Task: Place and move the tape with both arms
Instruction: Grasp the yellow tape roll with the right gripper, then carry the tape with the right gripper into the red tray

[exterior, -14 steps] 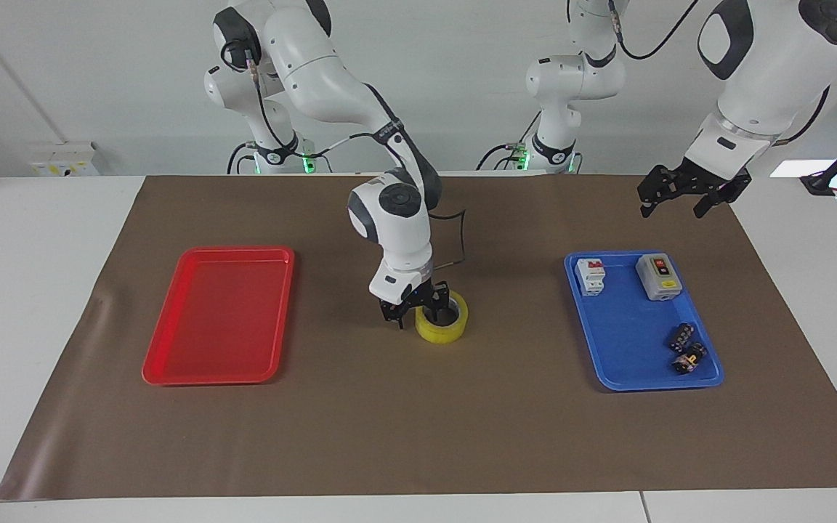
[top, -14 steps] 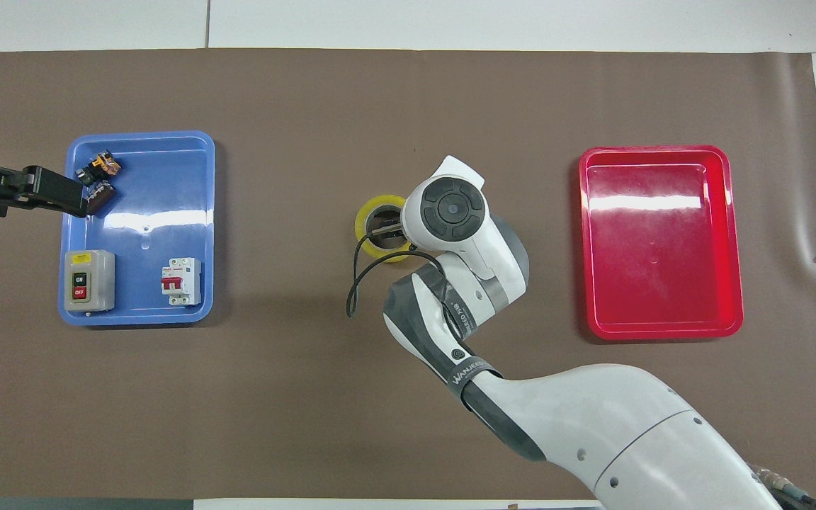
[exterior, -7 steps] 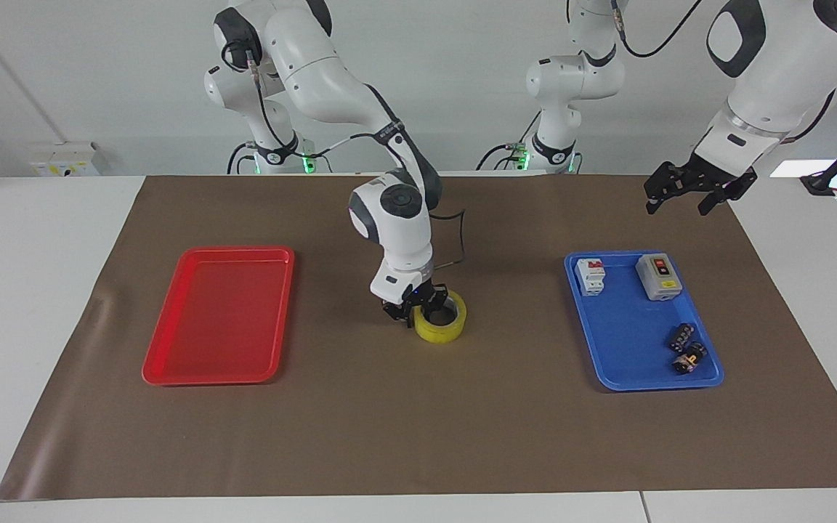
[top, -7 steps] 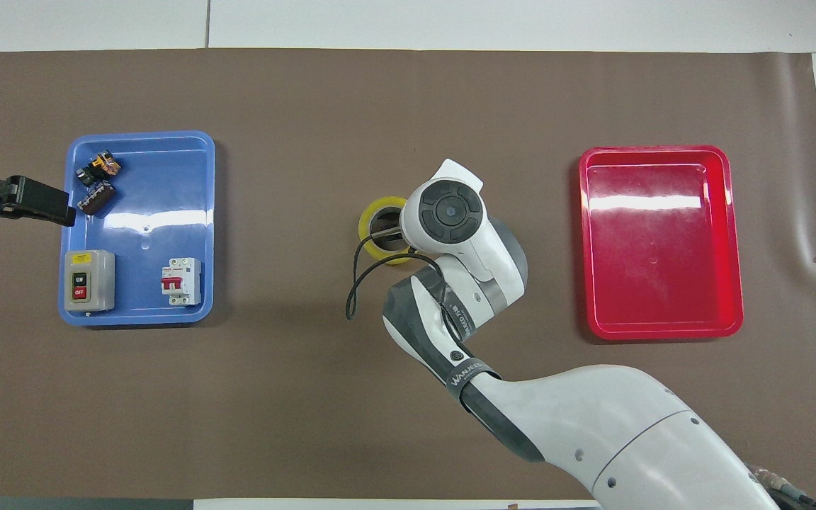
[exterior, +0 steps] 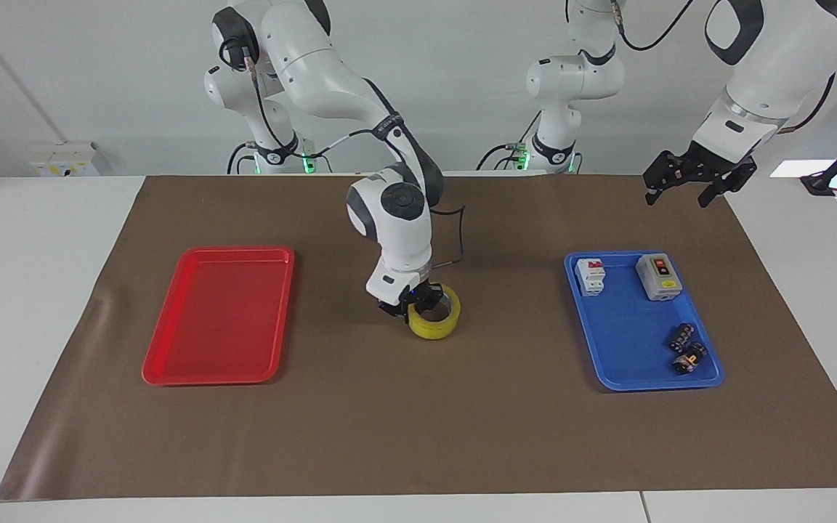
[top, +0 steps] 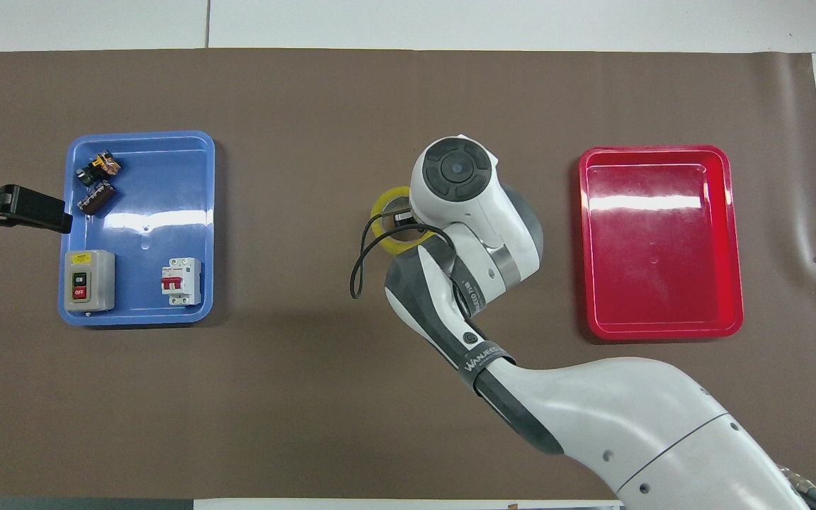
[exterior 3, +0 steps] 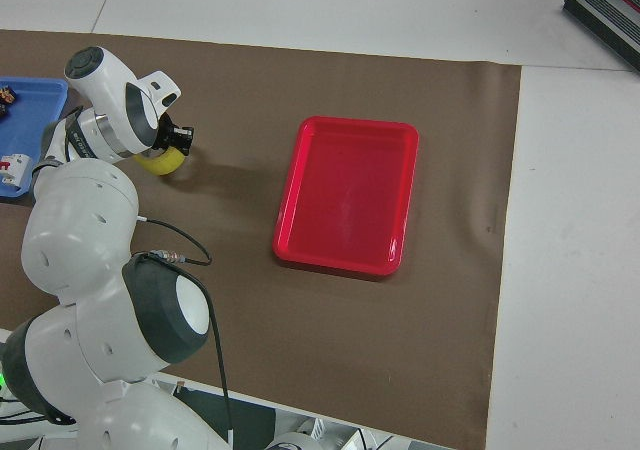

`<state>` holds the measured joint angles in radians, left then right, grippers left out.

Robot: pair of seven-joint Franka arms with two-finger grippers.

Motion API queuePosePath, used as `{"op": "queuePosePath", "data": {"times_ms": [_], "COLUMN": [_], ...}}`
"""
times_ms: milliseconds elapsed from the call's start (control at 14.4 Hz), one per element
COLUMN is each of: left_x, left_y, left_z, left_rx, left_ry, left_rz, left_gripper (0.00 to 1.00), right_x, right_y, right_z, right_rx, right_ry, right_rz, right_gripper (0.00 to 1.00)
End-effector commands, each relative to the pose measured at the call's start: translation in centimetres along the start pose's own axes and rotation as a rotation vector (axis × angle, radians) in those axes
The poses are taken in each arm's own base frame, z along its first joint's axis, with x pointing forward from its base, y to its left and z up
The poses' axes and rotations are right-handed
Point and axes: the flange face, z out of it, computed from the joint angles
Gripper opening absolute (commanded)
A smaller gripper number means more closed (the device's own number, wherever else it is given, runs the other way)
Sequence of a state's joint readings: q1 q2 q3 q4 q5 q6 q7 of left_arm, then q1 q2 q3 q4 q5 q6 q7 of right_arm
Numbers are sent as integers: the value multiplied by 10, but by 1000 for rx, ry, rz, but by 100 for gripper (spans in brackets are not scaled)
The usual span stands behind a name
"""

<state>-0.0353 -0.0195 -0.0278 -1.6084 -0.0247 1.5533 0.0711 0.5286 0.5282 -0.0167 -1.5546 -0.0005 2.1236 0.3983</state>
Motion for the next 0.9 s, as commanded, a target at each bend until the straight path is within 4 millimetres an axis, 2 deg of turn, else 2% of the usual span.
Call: {"op": "queuePosePath", "data": {"times_ms": [0,139,277,416,555,624,693,832], "left_x": [-3,-3,-4,-5,-6,-6,-6,-6], "left_y": [2,2,2,2,3,2,2,2], "left_z": [-11,-6,-5,-5,-5,-5,-4,-4], "left_rx": [12,13,15,15,15,15,15,15], "left_ry": [13,-13,-30,-33,-30,-29,-30,-29], "left_rz": [16,16,16,11,7,5,5,6], "left_gripper": [100,100,100,100,100,100,100,100], "right_x": [15,14,12,7,1,-2,-7,-23], "right_y": [40,84,147,213,277,303,325,355], "right_z": [-48,-71,-91,-96,-88,-83,-80,-64], "right_rx": [-12,-24,-24,-9,8,17,25,31], "right_ry": [-33,-74,-128,-144,-164,-168,-173,-166], "right_rz": [14,-30,-90,-179,-241,-282,-305,-315], "right_gripper": [0,0,0,0,0,0,0,0]}}
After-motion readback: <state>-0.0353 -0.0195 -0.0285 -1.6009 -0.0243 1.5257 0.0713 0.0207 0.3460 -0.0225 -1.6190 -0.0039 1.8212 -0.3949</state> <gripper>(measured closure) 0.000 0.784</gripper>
